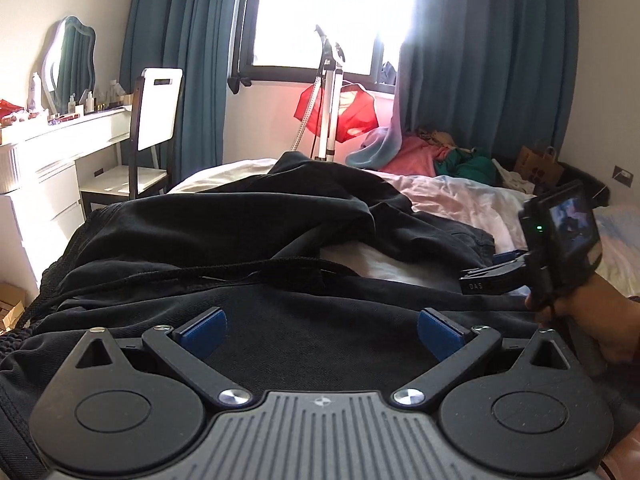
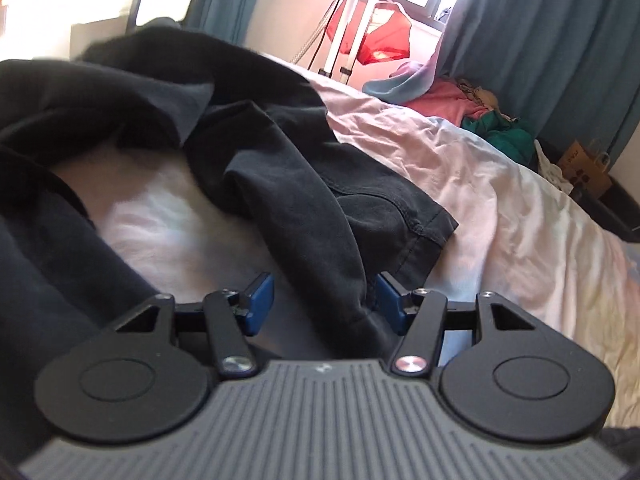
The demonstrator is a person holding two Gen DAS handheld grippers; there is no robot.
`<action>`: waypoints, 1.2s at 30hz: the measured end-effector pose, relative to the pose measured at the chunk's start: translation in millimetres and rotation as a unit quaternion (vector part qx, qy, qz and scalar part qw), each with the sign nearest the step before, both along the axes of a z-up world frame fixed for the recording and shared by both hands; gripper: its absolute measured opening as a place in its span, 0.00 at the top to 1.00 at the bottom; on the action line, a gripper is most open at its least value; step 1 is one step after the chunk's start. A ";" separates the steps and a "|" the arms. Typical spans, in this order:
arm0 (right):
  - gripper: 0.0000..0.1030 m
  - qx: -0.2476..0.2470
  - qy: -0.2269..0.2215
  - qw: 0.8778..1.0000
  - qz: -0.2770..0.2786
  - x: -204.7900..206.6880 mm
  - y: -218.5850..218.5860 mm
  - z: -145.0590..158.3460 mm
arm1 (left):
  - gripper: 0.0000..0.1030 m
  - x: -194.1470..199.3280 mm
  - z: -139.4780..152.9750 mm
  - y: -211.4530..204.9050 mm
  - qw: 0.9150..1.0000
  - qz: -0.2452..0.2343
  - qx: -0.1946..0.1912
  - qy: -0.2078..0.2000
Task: Fold clothes
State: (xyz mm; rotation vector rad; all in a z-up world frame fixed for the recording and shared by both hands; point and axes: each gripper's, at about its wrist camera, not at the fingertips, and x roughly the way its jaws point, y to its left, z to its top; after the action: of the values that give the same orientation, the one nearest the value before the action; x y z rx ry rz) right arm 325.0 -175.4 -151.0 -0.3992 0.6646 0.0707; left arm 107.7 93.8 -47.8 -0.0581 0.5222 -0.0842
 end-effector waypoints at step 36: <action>0.87 -0.182 -0.035 0.962 -0.202 -32.7 -266.7 -1.1 | 0.00 14.7 -23.4 -40.8 0.999 -0.039 0.001 0.035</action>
State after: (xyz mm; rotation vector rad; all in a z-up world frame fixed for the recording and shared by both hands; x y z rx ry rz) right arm 292.3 -442.1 -152.1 -0.6082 0.6785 -0.4579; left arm 122.4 53.0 -71.2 -0.0393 0.5946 -0.1577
